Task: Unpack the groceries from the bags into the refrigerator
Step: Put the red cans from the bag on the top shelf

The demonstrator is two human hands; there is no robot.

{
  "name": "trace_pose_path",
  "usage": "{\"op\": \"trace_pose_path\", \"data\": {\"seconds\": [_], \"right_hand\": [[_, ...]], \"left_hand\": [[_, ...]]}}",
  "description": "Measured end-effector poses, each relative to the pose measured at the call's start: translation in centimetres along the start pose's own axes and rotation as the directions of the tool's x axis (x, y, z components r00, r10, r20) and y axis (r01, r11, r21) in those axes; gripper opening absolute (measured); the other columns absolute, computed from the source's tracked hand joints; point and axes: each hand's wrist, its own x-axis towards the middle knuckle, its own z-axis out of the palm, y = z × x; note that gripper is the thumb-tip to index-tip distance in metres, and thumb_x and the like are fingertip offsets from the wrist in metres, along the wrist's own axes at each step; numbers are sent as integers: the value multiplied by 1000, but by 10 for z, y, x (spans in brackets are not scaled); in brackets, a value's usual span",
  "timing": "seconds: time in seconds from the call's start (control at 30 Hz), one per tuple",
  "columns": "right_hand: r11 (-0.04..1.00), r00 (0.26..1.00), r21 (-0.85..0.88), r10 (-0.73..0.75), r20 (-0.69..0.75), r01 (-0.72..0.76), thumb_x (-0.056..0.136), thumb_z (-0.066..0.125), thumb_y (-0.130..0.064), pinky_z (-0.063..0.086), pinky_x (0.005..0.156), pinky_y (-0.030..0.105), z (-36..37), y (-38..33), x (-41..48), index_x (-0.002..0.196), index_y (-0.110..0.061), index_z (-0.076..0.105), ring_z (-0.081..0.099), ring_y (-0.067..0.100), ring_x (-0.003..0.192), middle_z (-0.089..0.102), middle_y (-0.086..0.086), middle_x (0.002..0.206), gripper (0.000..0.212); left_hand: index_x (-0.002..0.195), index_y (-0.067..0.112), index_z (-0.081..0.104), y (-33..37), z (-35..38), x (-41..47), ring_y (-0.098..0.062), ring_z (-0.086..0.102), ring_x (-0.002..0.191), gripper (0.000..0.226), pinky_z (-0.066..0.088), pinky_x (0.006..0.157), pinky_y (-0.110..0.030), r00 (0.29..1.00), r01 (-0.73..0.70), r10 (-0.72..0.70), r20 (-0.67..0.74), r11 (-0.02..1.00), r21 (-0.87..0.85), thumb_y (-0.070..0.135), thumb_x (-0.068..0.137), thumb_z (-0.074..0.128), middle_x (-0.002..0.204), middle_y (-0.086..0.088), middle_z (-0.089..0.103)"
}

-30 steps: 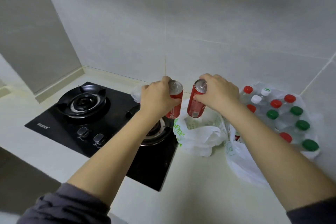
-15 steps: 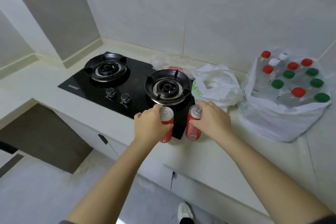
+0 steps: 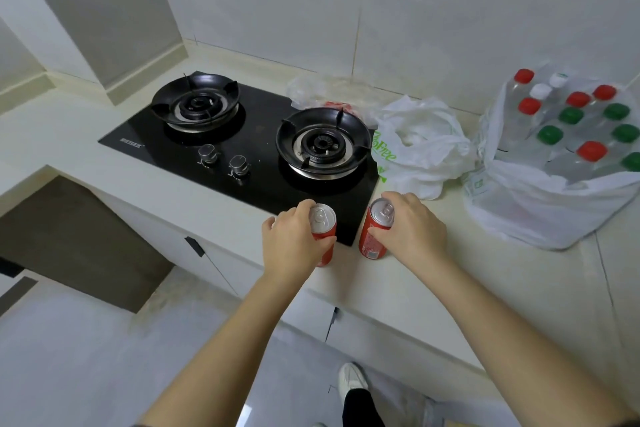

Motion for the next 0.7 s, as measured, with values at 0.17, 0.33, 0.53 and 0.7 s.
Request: {"op": "trace_pose_path", "data": {"seconds": [0.17, 0.33, 0.53, 0.7], "right_hand": [[997, 1000, 78, 10, -19, -8, 78, 71, -39, 50, 81, 37, 11, 7, 1, 130, -32, 50, 56, 24, 112, 53, -2, 123, 56], [984, 997, 175, -5, -78, 19, 75, 77, -33, 49, 84, 39, 24, 13, 5, 130, -29, 53, 52, 26, 113, 56, -1, 121, 60], [896, 981, 439, 19, -194, 69, 71, 81, -26, 48, 84, 33, 45, 22, 0, 131, -30, 54, 57, 18, 109, 57, -4, 119, 66], [785, 971, 607, 25, -237, 128, 71, 75, -34, 51, 91, 35, 61, 23, -1, 133, -33, 50, 55, 7, 107, 53, -11, 115, 67]], "left_hand": [[117, 31, 52, 0, 8, -1, -12, 59, 94, 53, 42, 95, -36, 1000, -13, 12, -10, 998, -54, 48, 72, 74, 101, 12, 63], [125, 33, 48, -2, 13, -7, -13, 58, 93, 60, 50, 86, -38, 1000, 21, -21, 3, 984, -176, 44, 73, 76, 107, 11, 61], [128, 44, 39, -7, 23, -15, -15, 62, 98, 63, 54, 80, -40, 998, 56, -53, 19, 927, -372, 44, 74, 73, 110, 17, 63], [127, 38, 44, -9, 32, -17, -3, 63, 97, 60, 53, 86, -31, 998, 55, -59, 10, 817, -573, 27, 78, 77, 110, 23, 61]]}}
